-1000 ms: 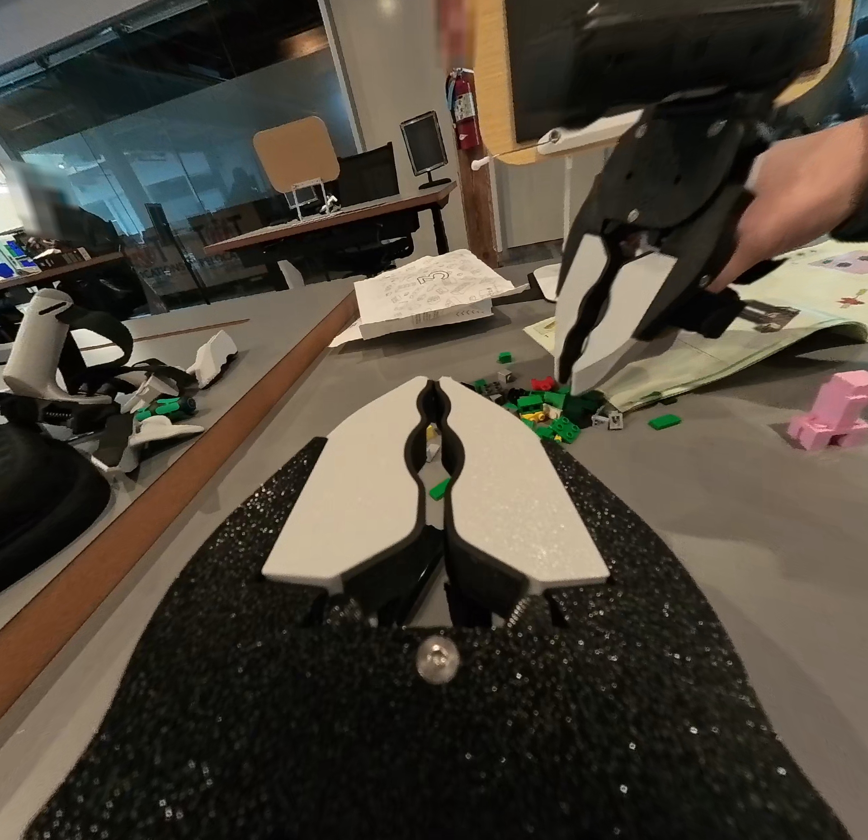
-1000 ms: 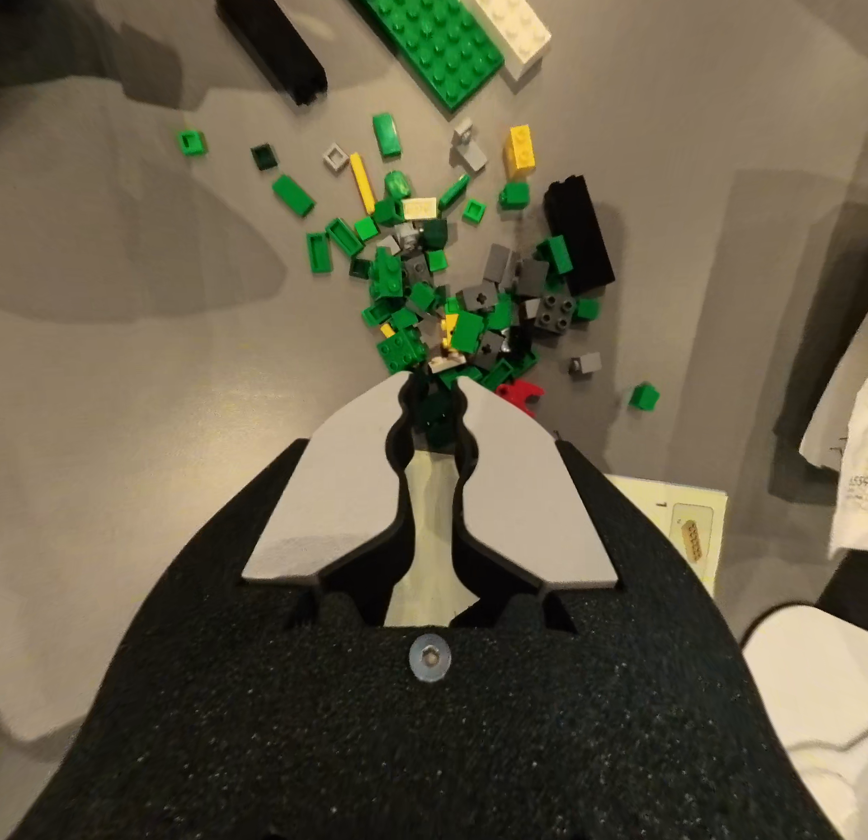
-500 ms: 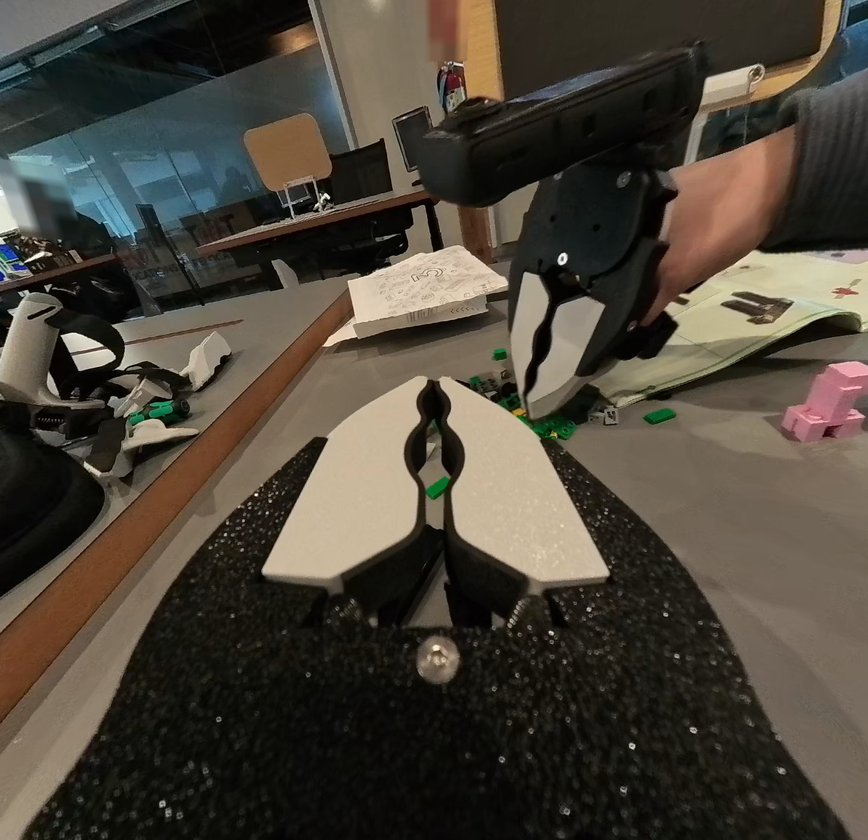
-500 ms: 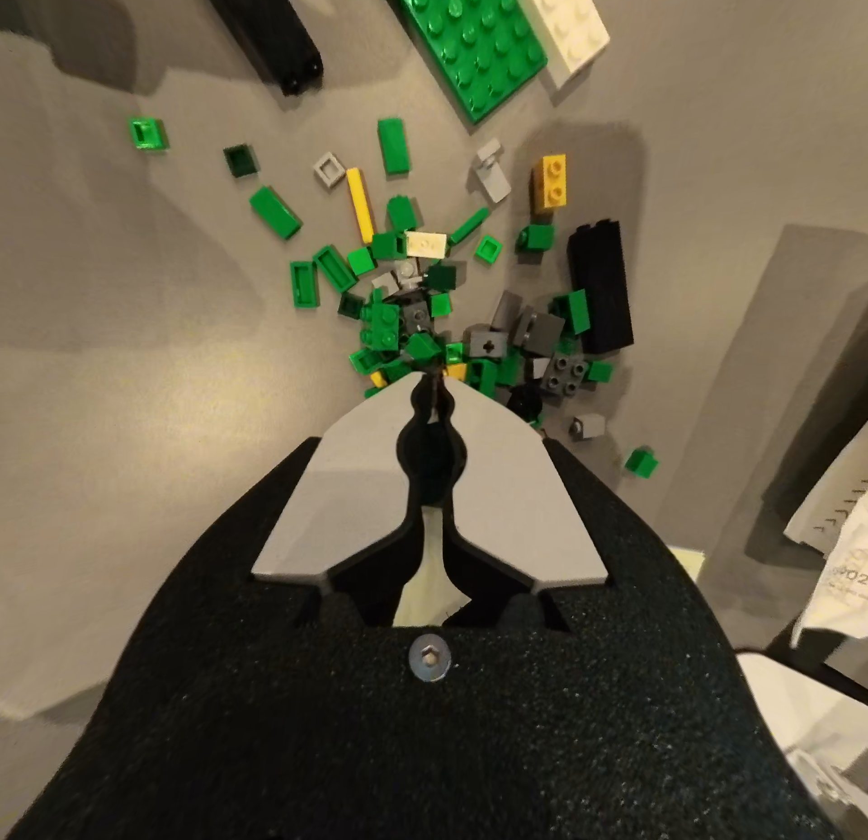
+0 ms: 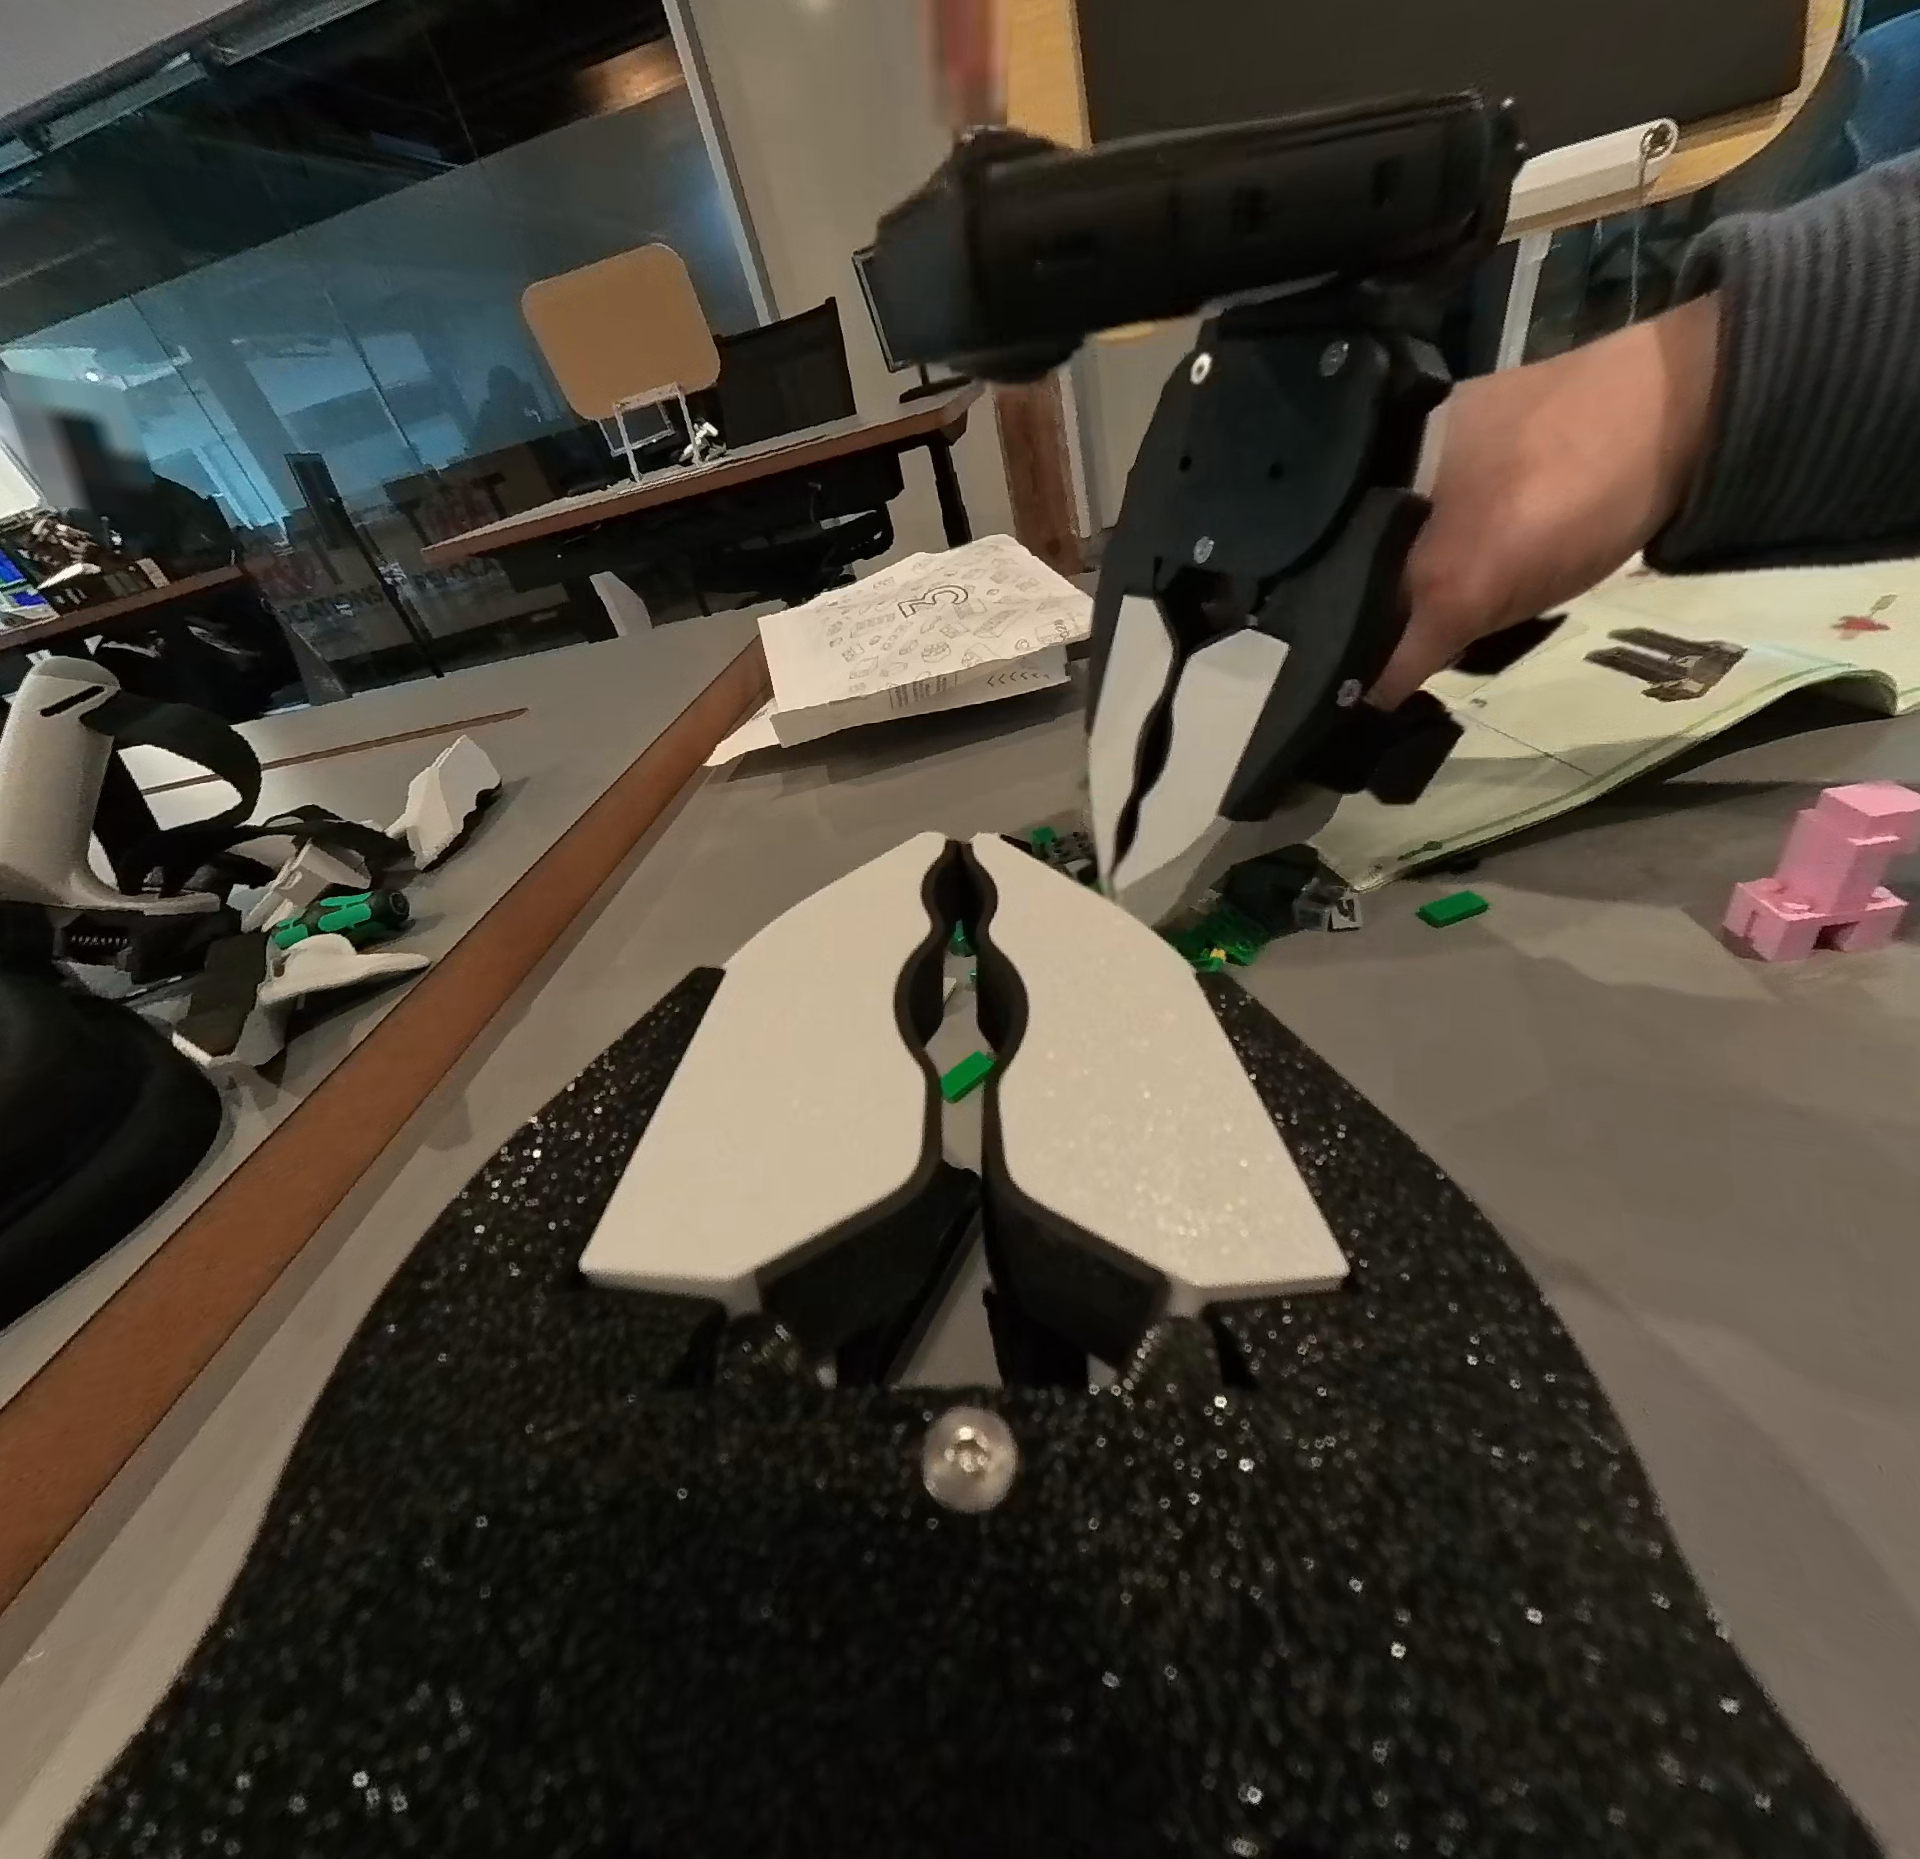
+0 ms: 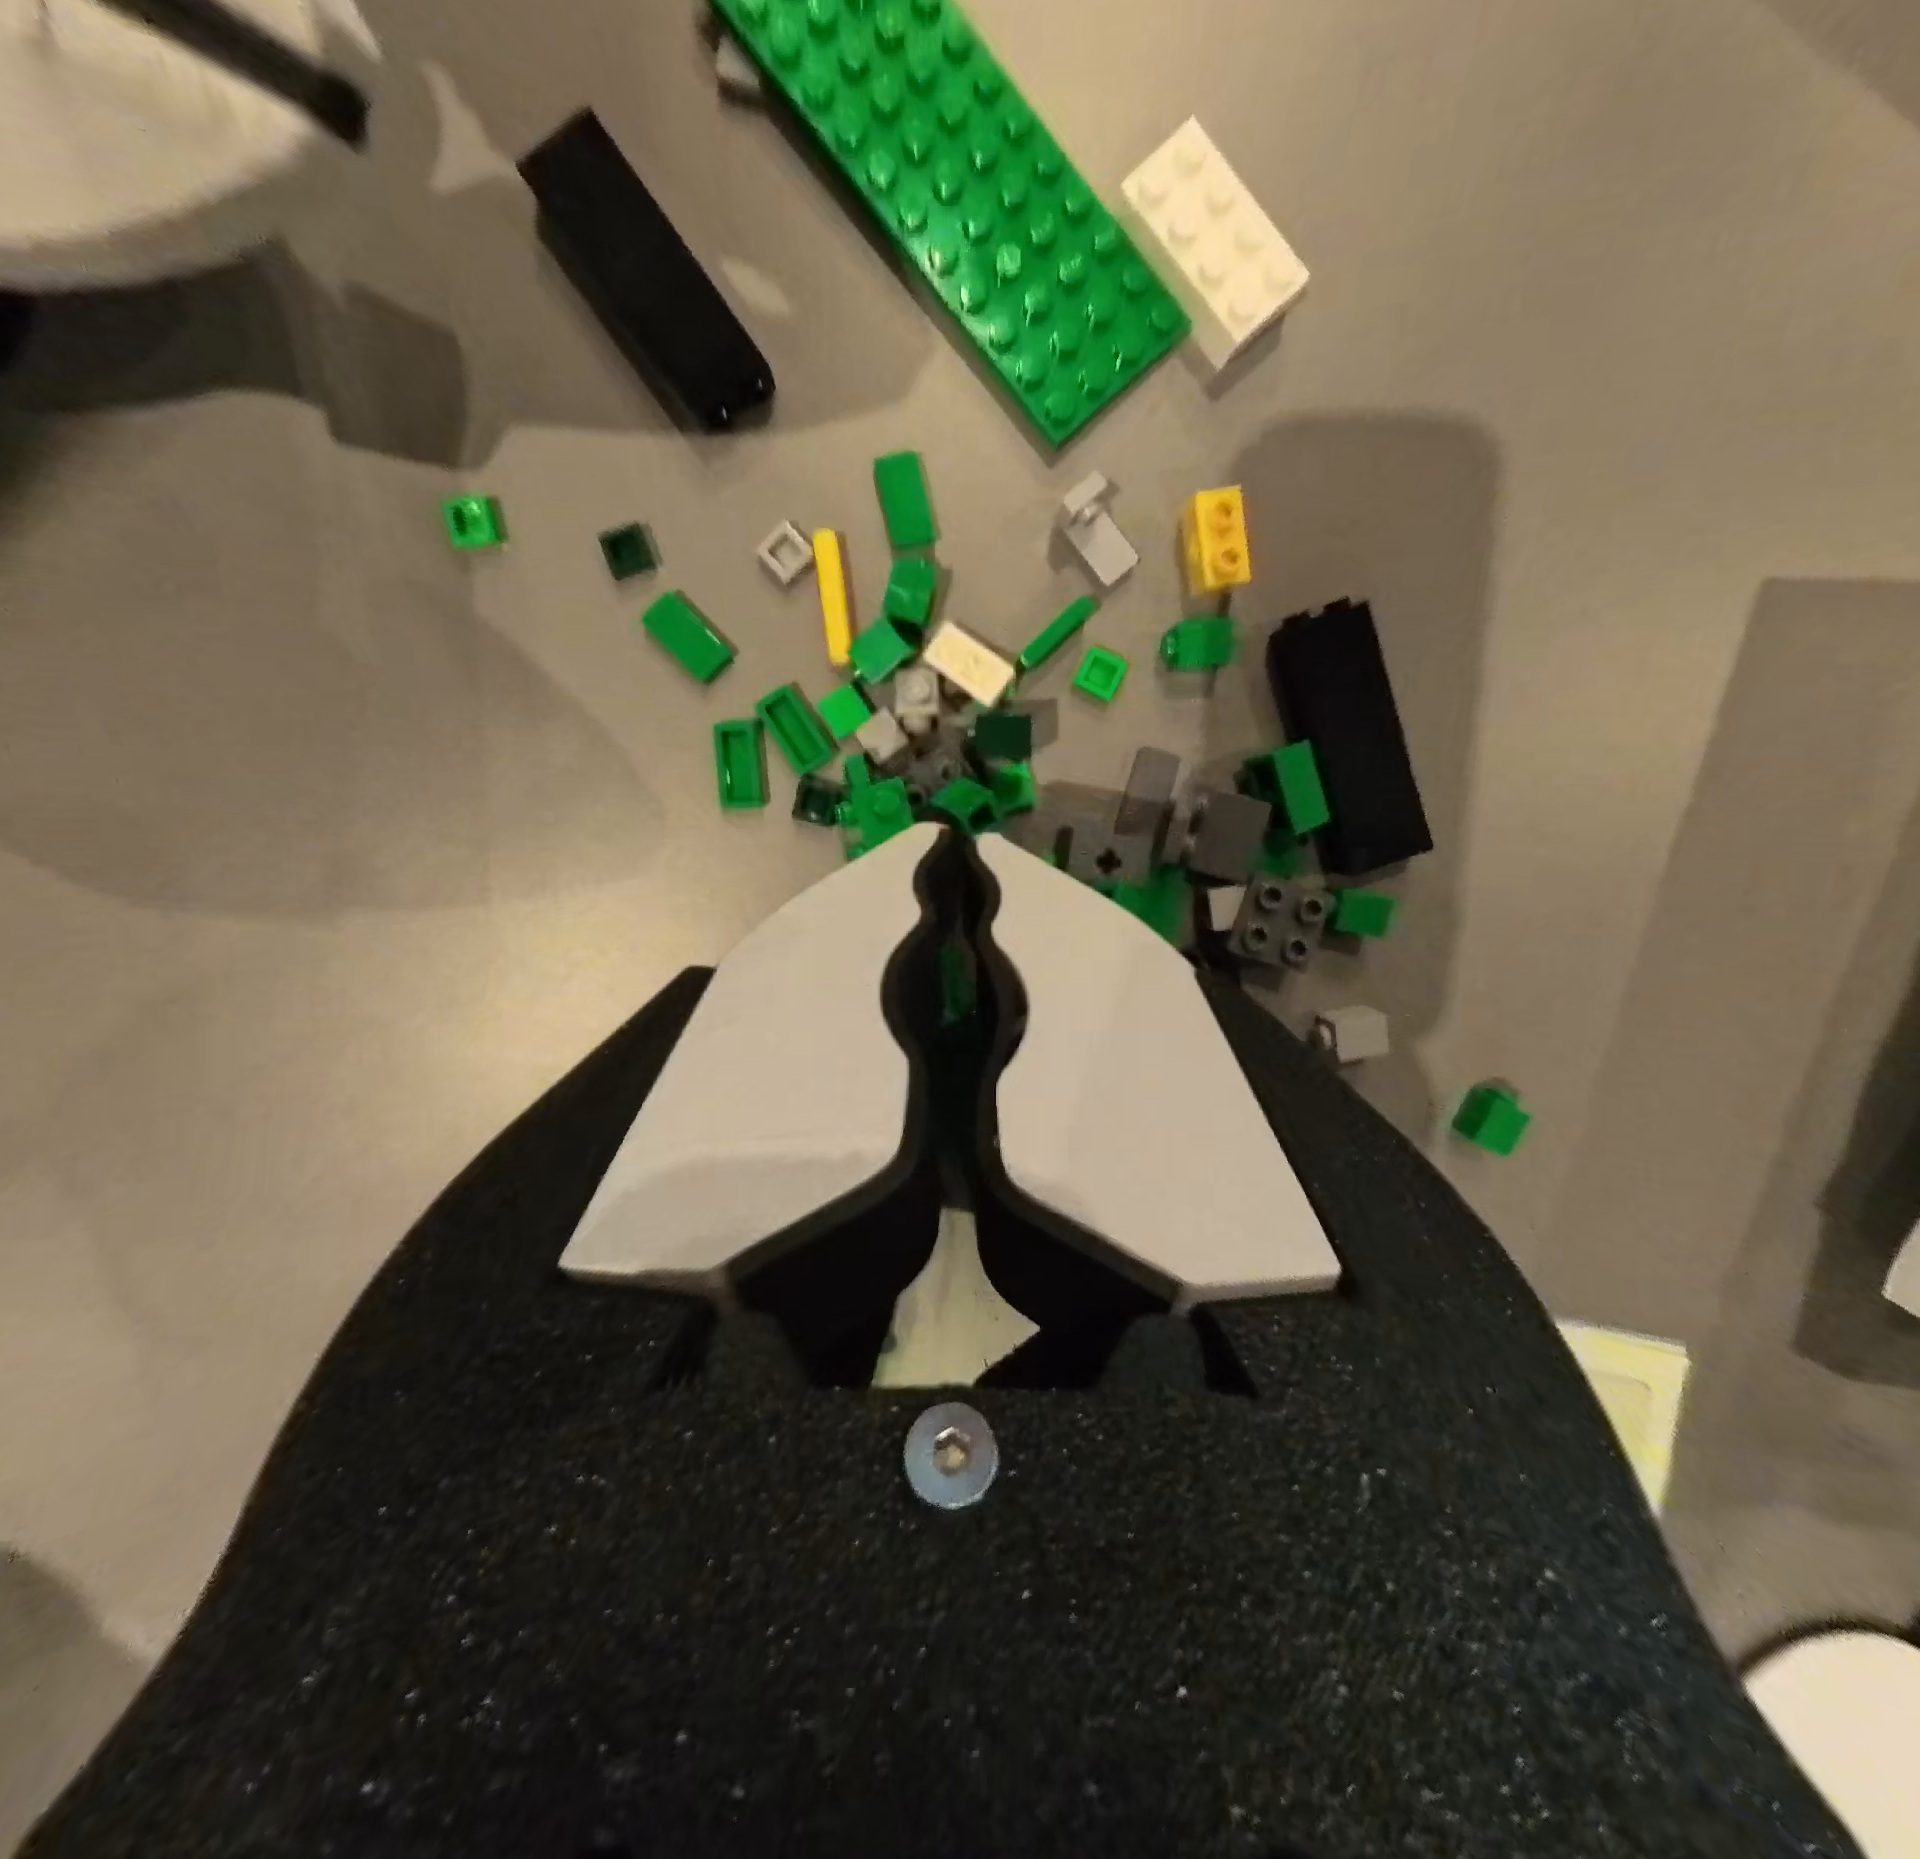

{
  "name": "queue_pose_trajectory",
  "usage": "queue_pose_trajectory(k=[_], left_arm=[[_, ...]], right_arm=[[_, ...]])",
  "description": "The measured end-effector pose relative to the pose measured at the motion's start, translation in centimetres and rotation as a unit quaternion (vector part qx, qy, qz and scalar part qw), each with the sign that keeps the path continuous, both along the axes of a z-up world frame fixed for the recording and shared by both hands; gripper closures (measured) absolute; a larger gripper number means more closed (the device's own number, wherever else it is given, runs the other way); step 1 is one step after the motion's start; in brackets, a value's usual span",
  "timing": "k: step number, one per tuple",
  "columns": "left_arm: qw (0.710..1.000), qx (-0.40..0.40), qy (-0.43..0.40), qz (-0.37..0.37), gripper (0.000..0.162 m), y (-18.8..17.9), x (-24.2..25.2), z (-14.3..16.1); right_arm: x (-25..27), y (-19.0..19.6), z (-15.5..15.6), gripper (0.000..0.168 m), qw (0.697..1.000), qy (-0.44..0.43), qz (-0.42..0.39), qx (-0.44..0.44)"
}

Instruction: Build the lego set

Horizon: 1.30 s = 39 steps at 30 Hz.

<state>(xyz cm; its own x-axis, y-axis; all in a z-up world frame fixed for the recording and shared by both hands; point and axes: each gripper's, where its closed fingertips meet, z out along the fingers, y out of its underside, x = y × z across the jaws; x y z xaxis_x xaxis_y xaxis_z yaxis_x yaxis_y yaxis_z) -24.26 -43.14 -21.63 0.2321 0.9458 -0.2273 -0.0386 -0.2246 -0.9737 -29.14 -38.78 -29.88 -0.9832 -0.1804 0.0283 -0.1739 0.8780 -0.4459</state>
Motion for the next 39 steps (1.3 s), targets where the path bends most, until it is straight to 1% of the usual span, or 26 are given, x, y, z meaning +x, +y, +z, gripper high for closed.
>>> queue_pose_trajectory(k=[3,6,11,16,21,23,25,28,31,33,36,39], left_arm=[[1.000,0.001,0.001,0.000,0.162,0.0,0.0,0.0],[1.000,0.000,0.000,-0.003,0.162,0.0,0.0,0.0],[1.000,-0.004,-0.001,-0.006,0.162,0.2,0.0,-0.1],[1.000,0.000,0.001,-0.005,0.162,0.1,0.0,0.0],[1.000,-0.003,0.001,-0.006,0.162,0.2,0.0,0.0],[1.000,-0.001,0.002,-0.006,0.162,0.2,0.0,0.0],[1.000,-0.001,0.002,-0.006,0.162,0.2,0.0,0.0],[1.000,-0.003,0.001,-0.007,0.162,0.2,0.0,0.0],[1.000,-0.002,0.001,-0.007,0.162,0.2,0.0,0.0],[1.000,-0.003,0.001,-0.008,0.162,0.2,0.0,0.0],[1.000,-0.003,0.002,-0.008,0.162,0.2,0.0,0.0],[1.000,-0.002,0.001,-0.008,0.162,0.3,0.0,0.0]], right_arm=[[-0.9,-0.7,1.0,0.168,0.999,0.015,-0.022,-0.037],[-2.0,0.2,1.5,0.168,0.999,0.032,-0.036,-0.026],[-1.4,1.3,1.0,0.166,0.999,0.035,-0.009,0.000],[-0.4,0.0,1.1,0.165,0.999,0.028,0.002,-0.025],[0.1,-0.2,0.1,0.163,0.999,0.037,0.020,0.000],[0.6,0.0,-0.2,0.163,0.999,0.029,0.028,0.008],[1.8,0.5,-0.4,0.167,0.999,0.002,0.047,0.022],[1.3,0.4,-0.1,0.166,1.000,0.007,0.024,0.016],[0.8,-0.1,0.3,0.160,1.000,-0.002,0.002,0.003],[0.7,-0.1,0.1,0.155,1.000,0.009,0.011,0.004],[0.6,-0.2,-0.3,0.153,0.999,0.039,0.031,0.008],[0.7,-0.5,-0.6,0.149,0.998,0.045,0.032,0.010]])
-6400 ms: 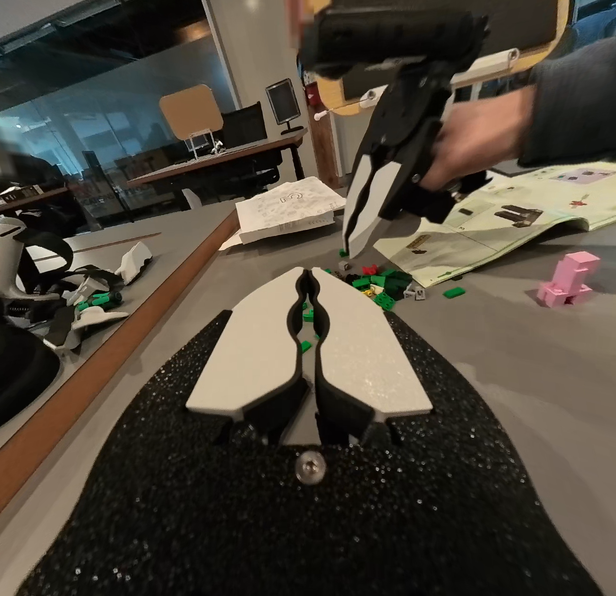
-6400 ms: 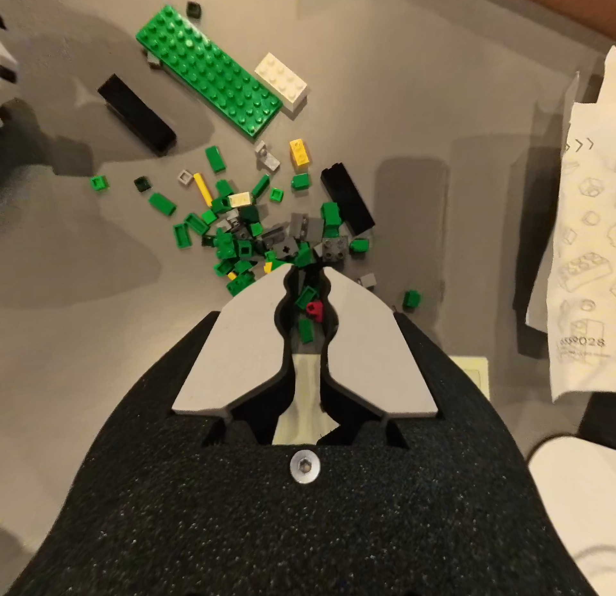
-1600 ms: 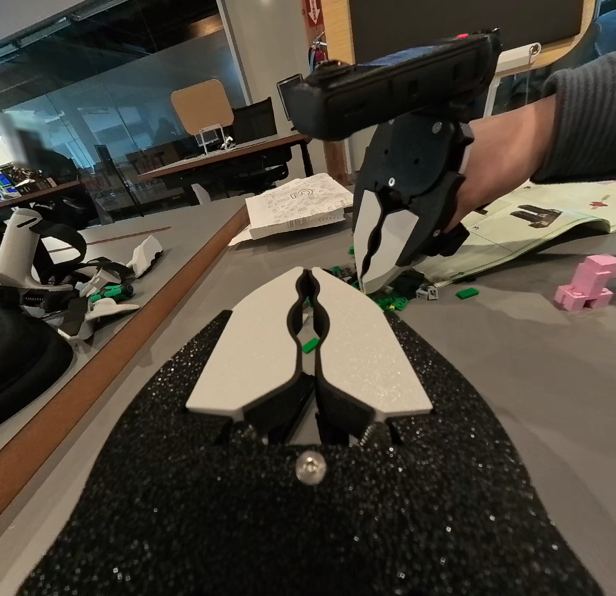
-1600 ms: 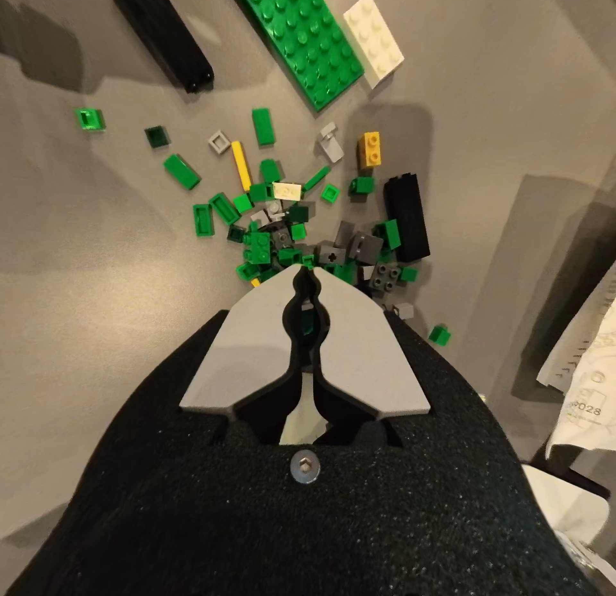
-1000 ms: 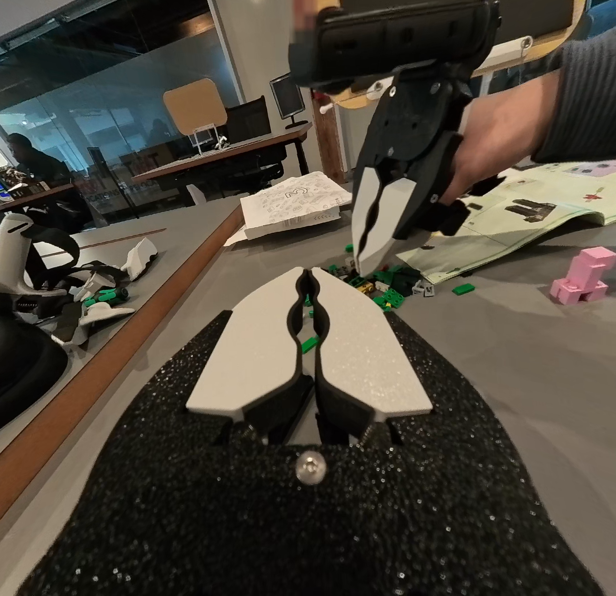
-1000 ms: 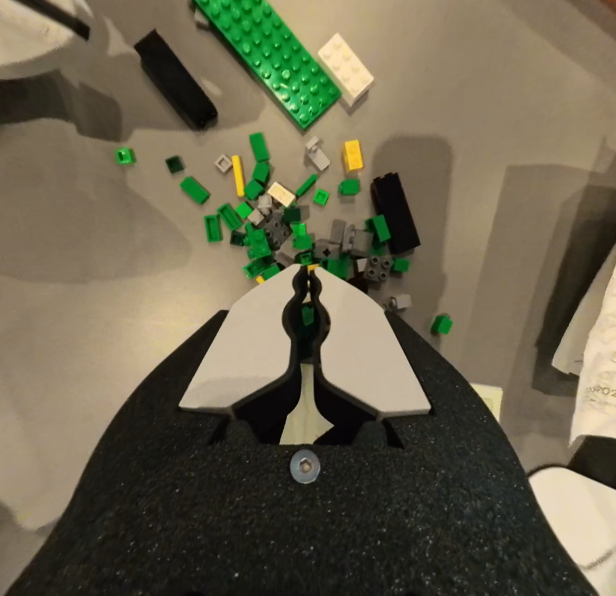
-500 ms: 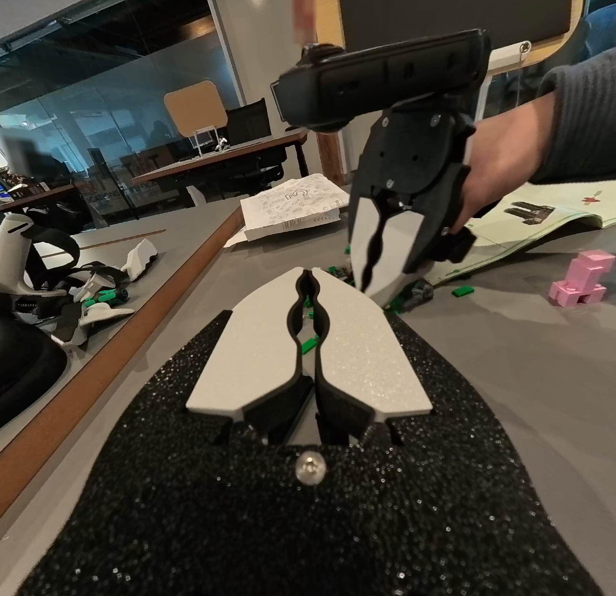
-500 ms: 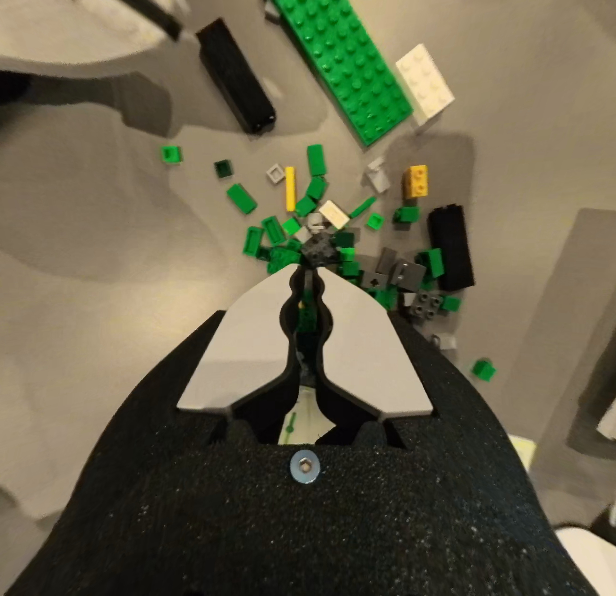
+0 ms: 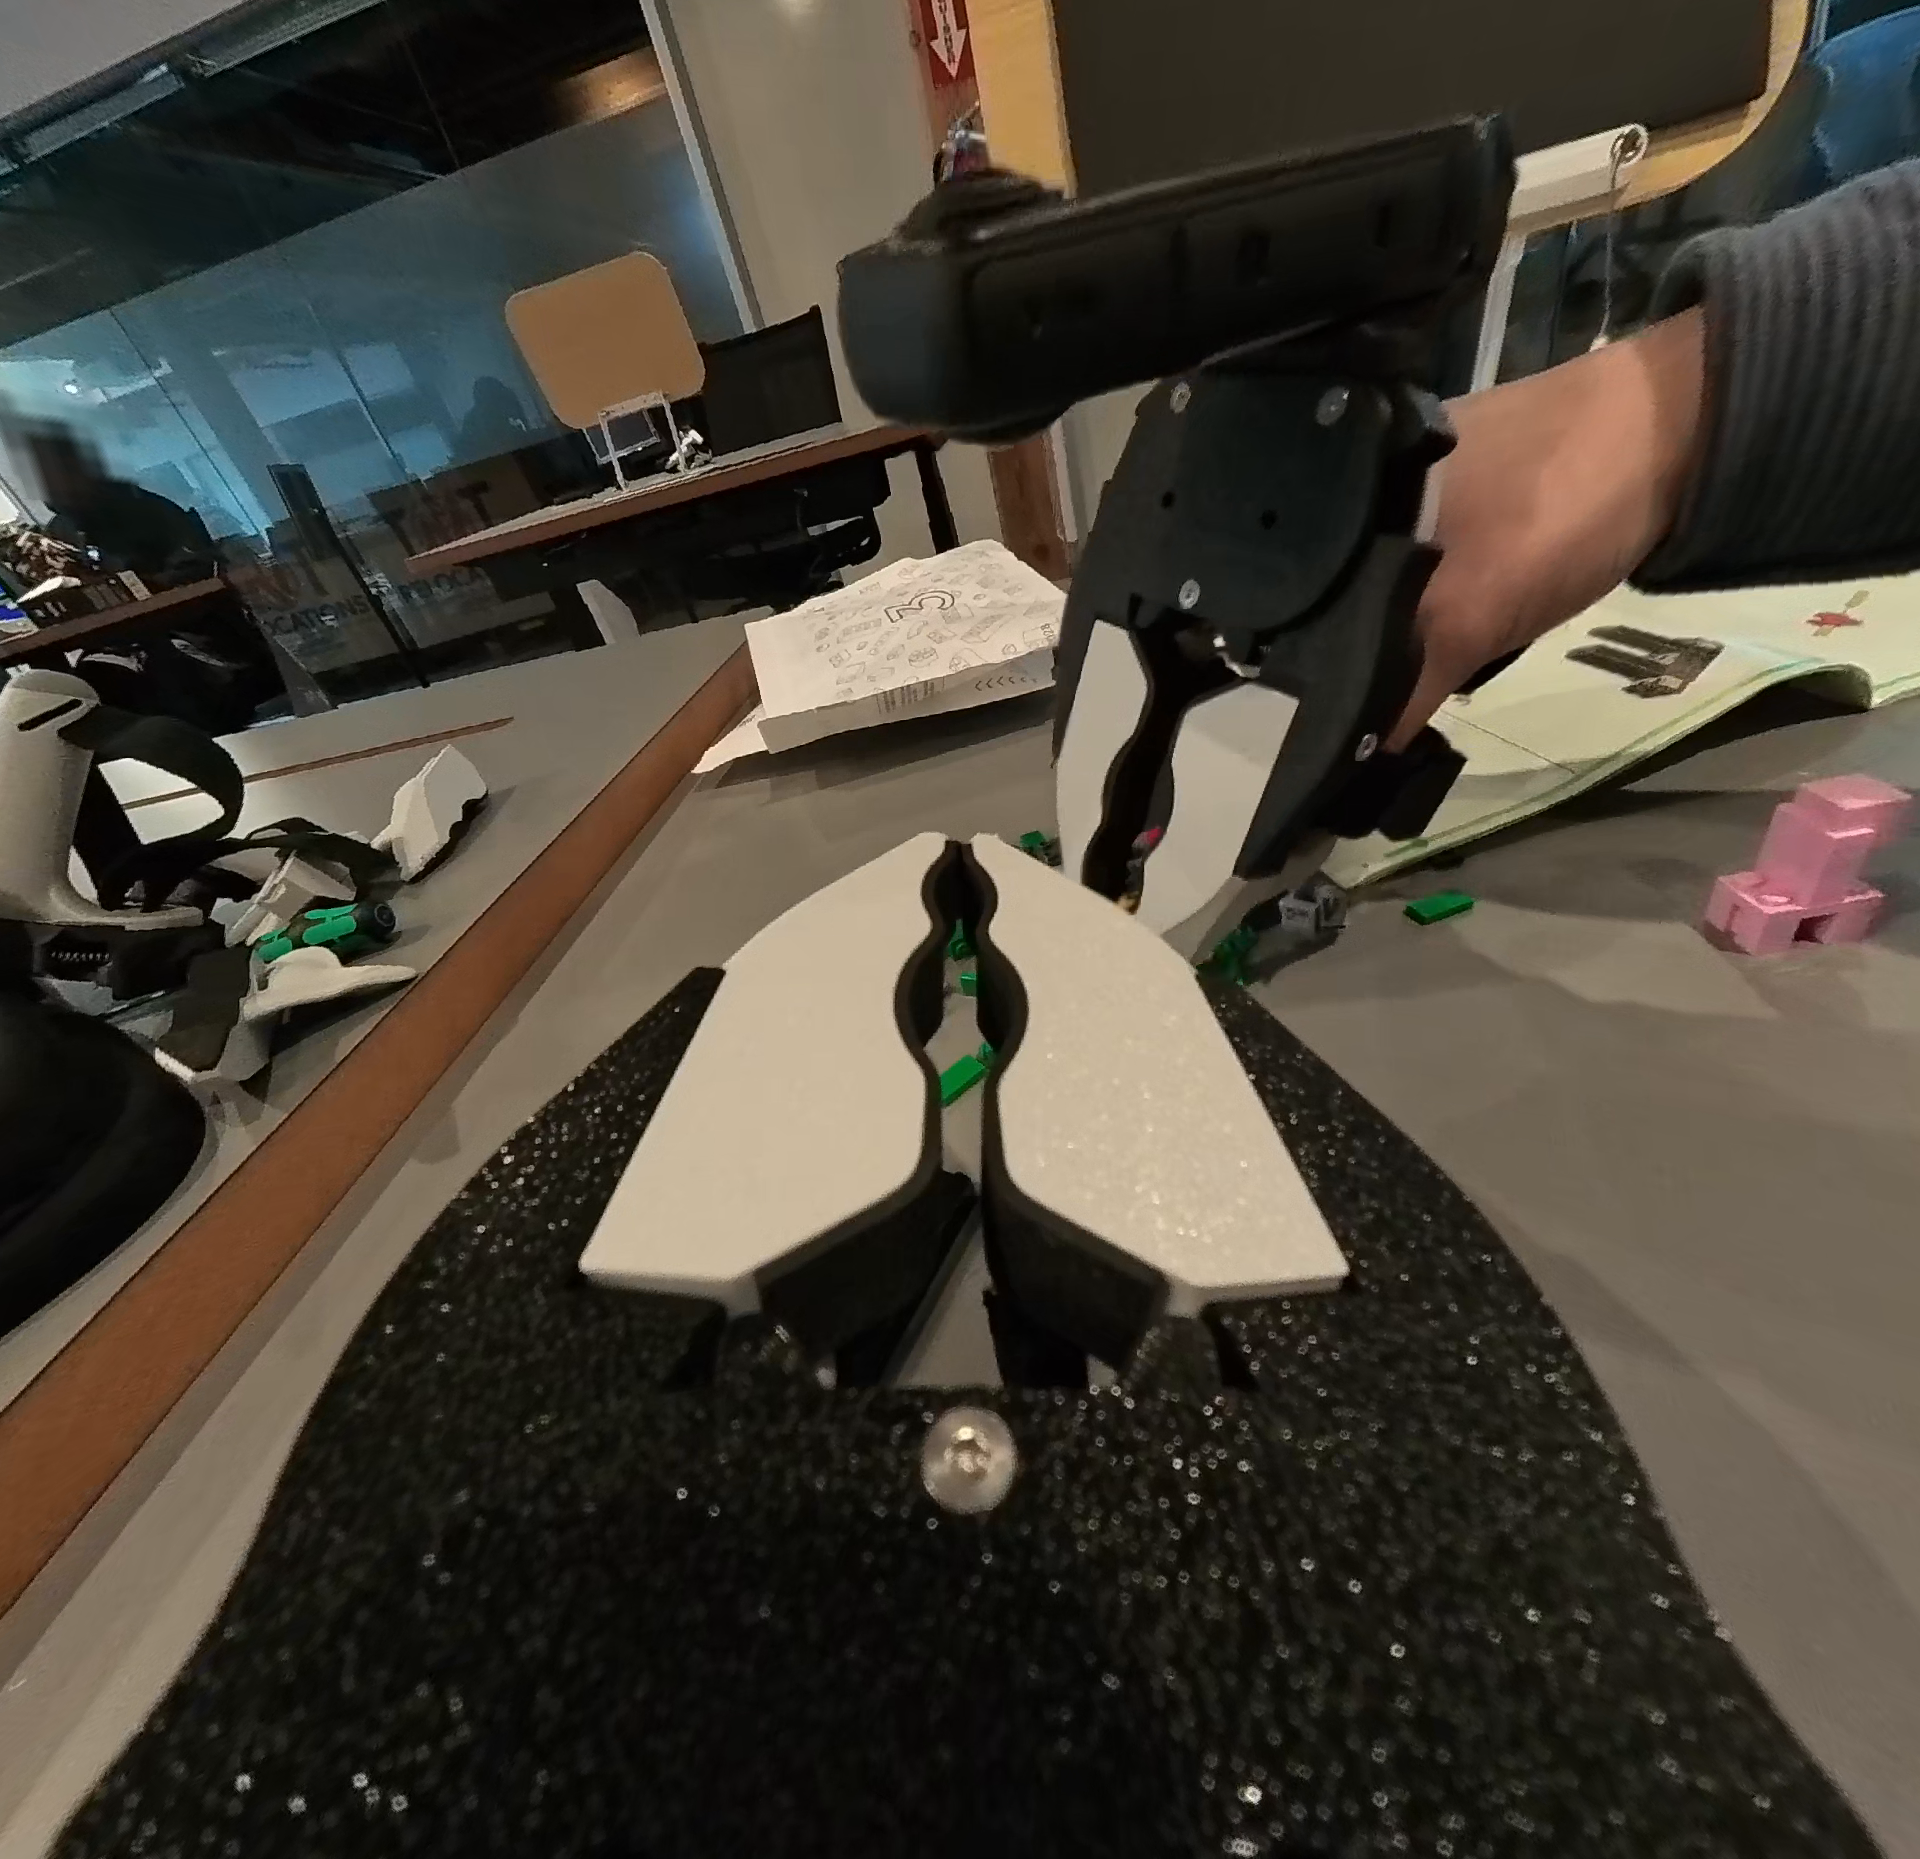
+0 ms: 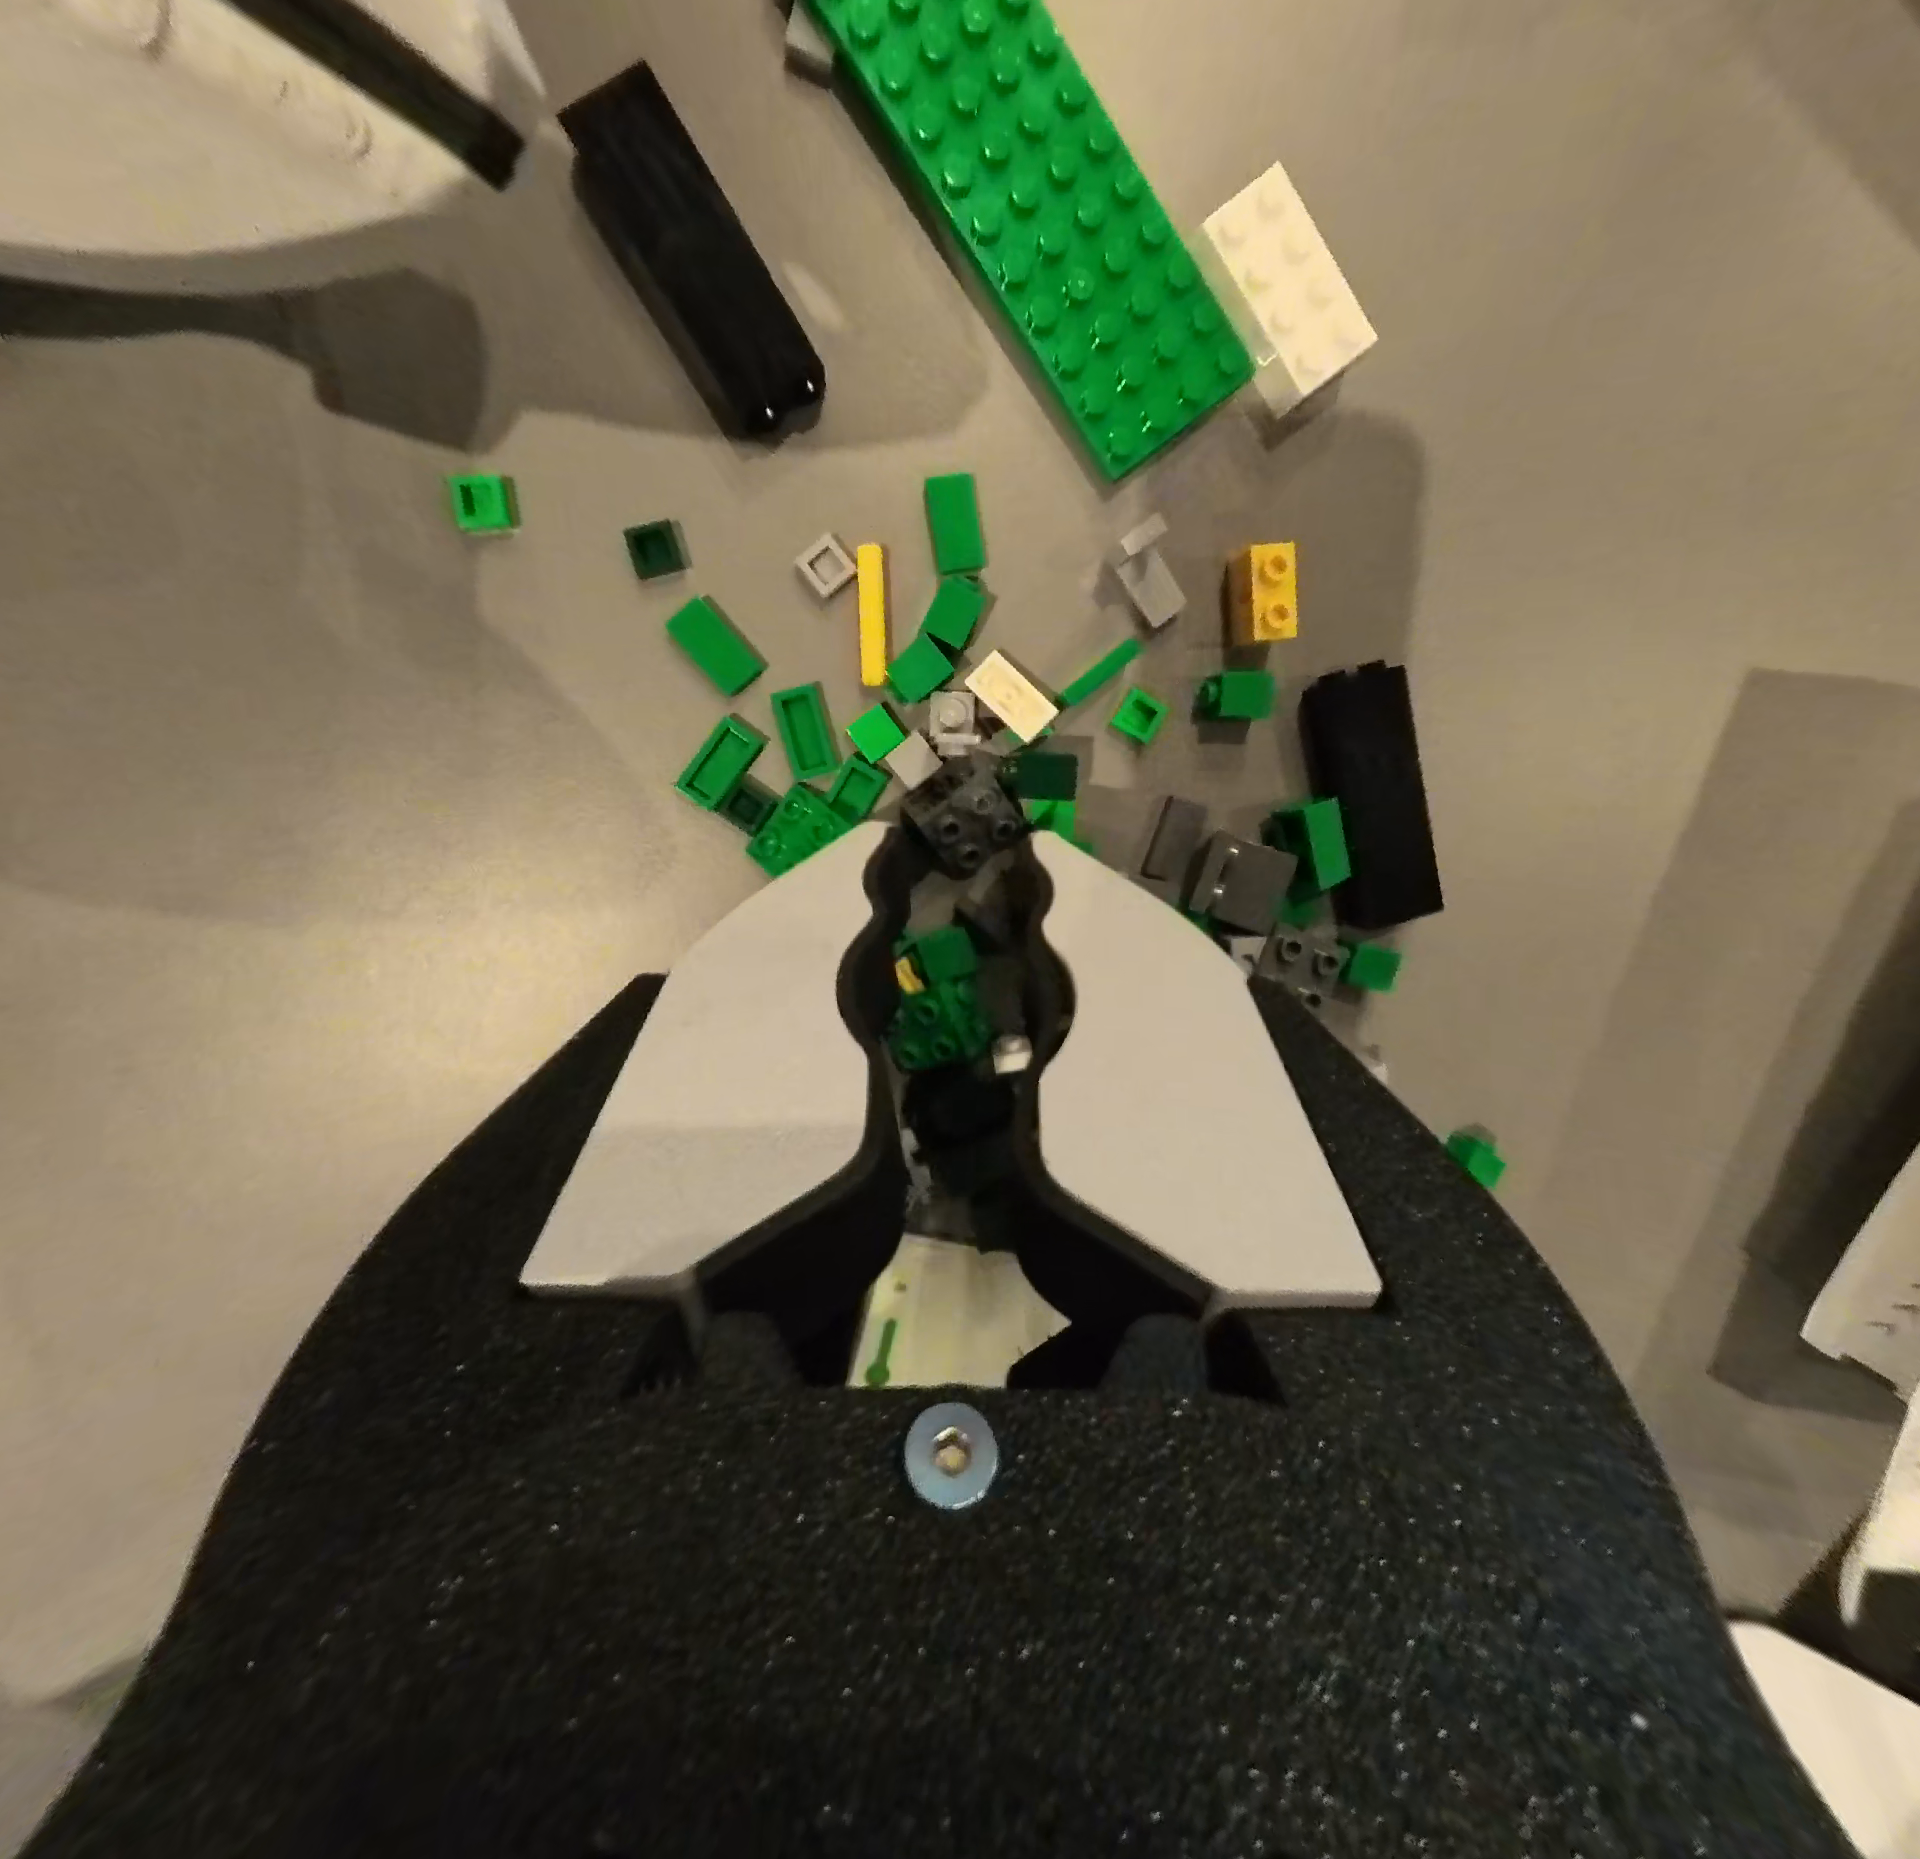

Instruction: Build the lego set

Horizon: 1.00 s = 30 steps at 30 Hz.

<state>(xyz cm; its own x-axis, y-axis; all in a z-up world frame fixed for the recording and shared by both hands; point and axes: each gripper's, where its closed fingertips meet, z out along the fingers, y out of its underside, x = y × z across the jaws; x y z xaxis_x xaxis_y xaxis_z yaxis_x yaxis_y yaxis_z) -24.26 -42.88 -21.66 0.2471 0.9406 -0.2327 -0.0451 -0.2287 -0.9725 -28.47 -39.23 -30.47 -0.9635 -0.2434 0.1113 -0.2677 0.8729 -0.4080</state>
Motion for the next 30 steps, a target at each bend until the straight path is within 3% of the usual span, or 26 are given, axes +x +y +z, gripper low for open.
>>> queue_pose_trajectory(k=[6,14,19,22,26,30], left_arm=[[1.000,0.000,0.001,-0.001,0.162,0.0,0.0,0.0],[1.000,0.001,0.001,-0.001,0.162,0.0,0.0,0.0],[1.000,0.001,0.002,-0.001,0.162,0.0,0.1,0.1],[1.000,0.002,0.003,-0.001,0.162,0.0,0.1,0.1],[1.000,-0.002,0.002,-0.005,0.162,0.2,0.1,0.0],[1.000,0.002,0.003,-0.005,0.162,0.2,0.1,0.1]], right_arm=[[-0.2,-0.5,-0.5,0.145,1.000,0.008,-0.004,0.009],[-0.2,-0.4,-0.4,0.150,1.000,0.004,-0.003,0.006],[0.5,-0.4,1.6,0.151,0.991,-0.097,-0.036,-0.083],[1.9,-0.8,5.3,0.151,0.956,-0.217,-0.040,-0.194],[2.1,-0.3,10.4,0.151,0.869,-0.384,-0.065,-0.304],[1.2,0.7,12.7,0.152,0.815,-0.455,-0.074,-0.350]])
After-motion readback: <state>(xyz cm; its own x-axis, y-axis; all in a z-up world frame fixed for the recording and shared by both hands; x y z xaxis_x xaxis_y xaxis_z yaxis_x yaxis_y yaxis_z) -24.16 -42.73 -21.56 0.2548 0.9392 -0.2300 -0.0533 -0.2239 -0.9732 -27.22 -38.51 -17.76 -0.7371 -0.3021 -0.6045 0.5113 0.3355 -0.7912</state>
